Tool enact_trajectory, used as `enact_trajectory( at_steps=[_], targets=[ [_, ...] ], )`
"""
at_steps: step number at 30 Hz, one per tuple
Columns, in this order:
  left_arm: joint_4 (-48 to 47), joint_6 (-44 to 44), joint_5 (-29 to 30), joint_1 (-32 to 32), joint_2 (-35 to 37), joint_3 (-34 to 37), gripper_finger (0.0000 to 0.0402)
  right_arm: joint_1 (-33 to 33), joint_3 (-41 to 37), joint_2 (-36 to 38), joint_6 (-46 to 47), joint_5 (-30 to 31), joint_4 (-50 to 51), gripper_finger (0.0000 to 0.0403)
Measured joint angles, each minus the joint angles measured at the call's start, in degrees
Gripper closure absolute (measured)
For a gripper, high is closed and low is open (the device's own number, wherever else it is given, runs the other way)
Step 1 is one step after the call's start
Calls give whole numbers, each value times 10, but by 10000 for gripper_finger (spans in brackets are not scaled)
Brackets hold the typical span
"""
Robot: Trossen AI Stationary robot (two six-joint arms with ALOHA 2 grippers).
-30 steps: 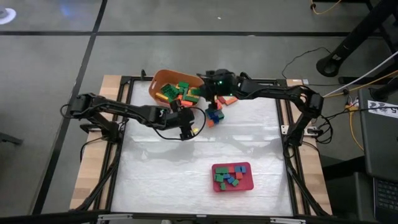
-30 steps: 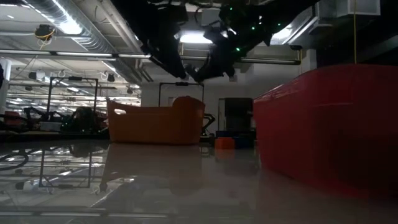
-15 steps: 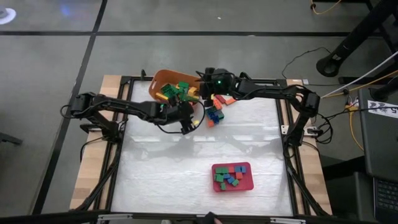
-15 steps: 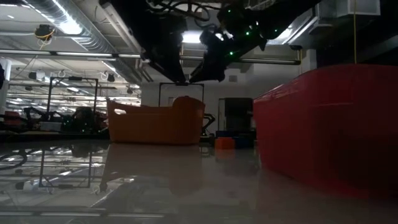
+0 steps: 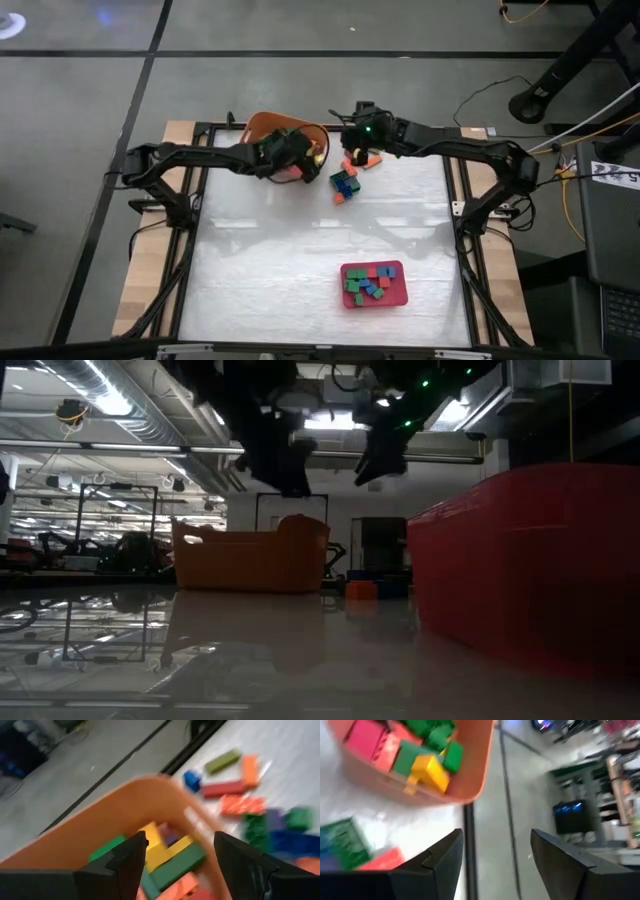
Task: Sort blocks by size
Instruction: Put the small green game piece into the red bin
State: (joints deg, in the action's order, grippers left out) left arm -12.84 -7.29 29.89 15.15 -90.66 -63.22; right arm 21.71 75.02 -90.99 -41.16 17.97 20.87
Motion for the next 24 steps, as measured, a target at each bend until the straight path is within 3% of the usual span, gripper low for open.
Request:
enact_trajectory(
  at_steps=[6,12,17,24],
  targets=[
    [2,24,-4,27,-50,0,180,1,0,15,79,-49,173,171],
    [0,45,-88,19,-74,0,180,0,-2,10,146,-181,304,171],
    [-1,45,-115,-10,-76,0,180,0,-42,8,146,-276,284,171],
    [-3,64,-113,-46,-76,0,180,1,-129,7,129,-261,140,171]
  ],
)
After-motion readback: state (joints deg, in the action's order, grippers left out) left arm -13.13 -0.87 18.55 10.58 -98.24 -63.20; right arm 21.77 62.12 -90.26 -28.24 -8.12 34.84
